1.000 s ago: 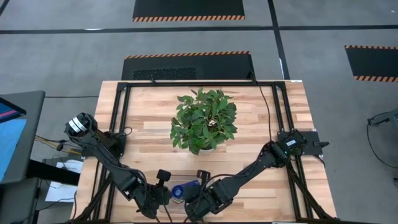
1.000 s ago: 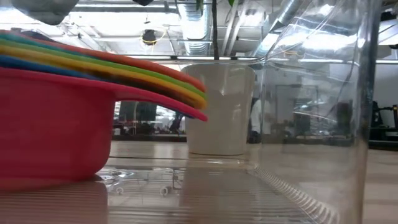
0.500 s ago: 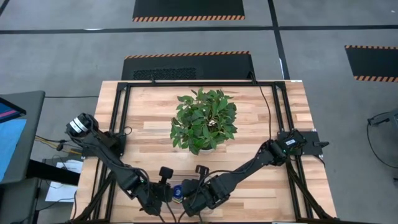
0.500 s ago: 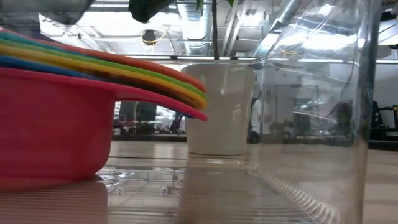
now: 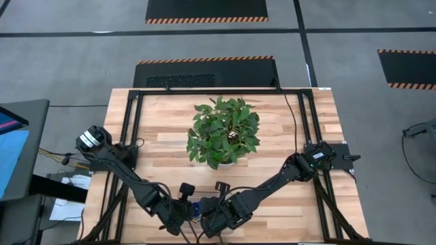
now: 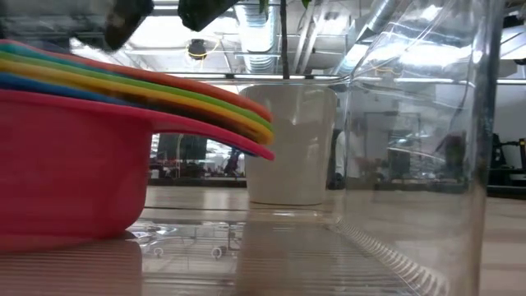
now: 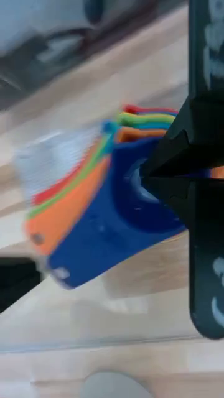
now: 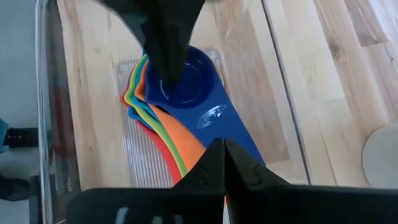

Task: Nest measuring cups in basket
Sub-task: Stack the dark blue measuring cup on the orange measuring cup

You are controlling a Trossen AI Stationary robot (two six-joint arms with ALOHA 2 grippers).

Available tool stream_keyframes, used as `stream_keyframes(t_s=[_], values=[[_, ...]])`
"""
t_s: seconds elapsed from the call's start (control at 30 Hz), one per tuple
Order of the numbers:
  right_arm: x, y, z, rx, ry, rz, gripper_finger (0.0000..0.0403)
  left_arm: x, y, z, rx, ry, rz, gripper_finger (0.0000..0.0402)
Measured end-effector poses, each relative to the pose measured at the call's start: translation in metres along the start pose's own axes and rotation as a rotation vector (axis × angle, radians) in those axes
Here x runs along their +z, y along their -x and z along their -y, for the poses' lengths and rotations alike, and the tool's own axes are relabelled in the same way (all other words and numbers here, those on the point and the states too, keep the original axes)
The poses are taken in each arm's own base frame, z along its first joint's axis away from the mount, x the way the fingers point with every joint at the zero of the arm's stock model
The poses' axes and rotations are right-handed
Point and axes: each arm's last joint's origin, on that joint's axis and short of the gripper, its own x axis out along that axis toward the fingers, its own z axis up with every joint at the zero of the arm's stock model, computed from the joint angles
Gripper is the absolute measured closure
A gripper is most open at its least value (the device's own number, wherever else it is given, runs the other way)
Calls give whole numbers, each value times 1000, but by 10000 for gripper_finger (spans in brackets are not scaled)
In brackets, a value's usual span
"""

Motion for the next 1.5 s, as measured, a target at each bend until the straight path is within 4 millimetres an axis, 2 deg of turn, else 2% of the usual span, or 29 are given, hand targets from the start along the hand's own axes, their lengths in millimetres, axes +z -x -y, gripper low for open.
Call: stream_keyframes(t_s=[0.2, 0.5, 0.67, 0.9, 1.13, 1.3, 1.5], values=[[-1, 0, 0, -4, 3, -7, 393, -1, -12, 3, -54, 9, -21, 401], [5, -4, 9, -17, 4, -12, 392, -1, -12, 4, -64, 6, -17, 401], [14, -11, 13, 64, 50, -15, 394, -1, -13, 4, -64, -4, -16, 401], [7, -21, 10, 61, 73, -49, 396, -1, -13, 4, -63, -4, -15, 401], [8, -22, 12, 40, 69, -32, 396, 8, 10, 8, -1, -69, 46, 401], [8, -23, 12, 39, 70, -34, 395, 2, 10, 11, 19, -58, 11, 401], [11, -35, 16, 29, 58, -34, 396, 3, 16, 15, 60, -46, 13, 401]])
